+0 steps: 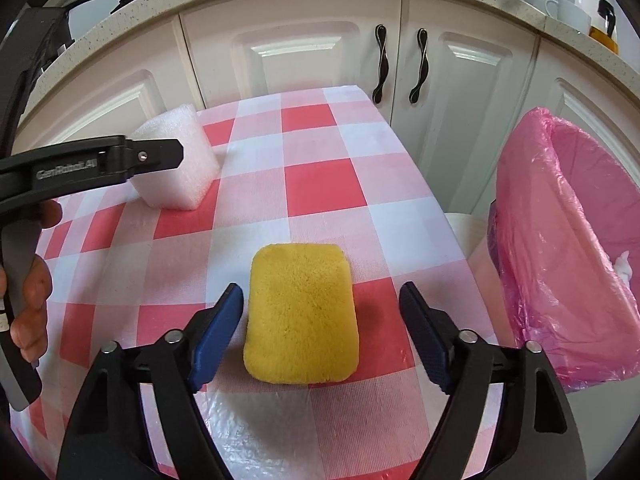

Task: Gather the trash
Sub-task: 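Grasp the yellow sponge with the right gripper while the left grasps a white foam block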

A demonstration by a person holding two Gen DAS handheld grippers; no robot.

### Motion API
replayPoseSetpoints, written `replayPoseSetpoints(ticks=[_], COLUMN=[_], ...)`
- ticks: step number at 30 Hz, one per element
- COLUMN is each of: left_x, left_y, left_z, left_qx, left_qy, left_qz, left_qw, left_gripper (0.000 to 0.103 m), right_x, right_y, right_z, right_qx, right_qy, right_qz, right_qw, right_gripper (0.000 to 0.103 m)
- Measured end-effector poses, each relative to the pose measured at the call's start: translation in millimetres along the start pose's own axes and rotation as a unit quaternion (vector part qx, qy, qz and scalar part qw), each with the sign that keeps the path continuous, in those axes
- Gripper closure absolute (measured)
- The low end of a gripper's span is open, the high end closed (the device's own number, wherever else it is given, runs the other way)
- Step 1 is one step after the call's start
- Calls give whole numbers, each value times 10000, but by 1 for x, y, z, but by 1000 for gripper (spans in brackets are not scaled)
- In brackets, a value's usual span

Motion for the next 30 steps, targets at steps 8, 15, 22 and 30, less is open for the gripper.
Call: replayPoseSetpoints(ticks=[8,15,22,30], left_x=[2,-2,-6,-4], left_y=[-7,6,29,56], left_z=[-1,5,12,22], left_qx=[-100,-38,99,241], left_qy=[-58,-3,26,0], left_qz=[8,55,88,132], left_qw=[9999,10000,9999,9996], left_gripper=[41,42,42,42], right_x=[2,1,-1,-1], right_y=[-3,5,19,40], right_z=[3,5,6,9], right_qx=[-73,1,113,259], right_qy=[-37,-34,-27,-22], right_qz=[-19,-30,-30,-2], right_qw=[10000,10000,9999,9997], right_gripper=[55,55,55,55])
Point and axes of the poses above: each gripper's, at about its wrist camera, not at the fingertips, and y roughly against the way its jaws point, x to its right, z to its underside, the point moved 1 cm from there along -y, roughly the way its jaws point, and after that the axes turned 14 degrees about -z, right-handed, at the moved point
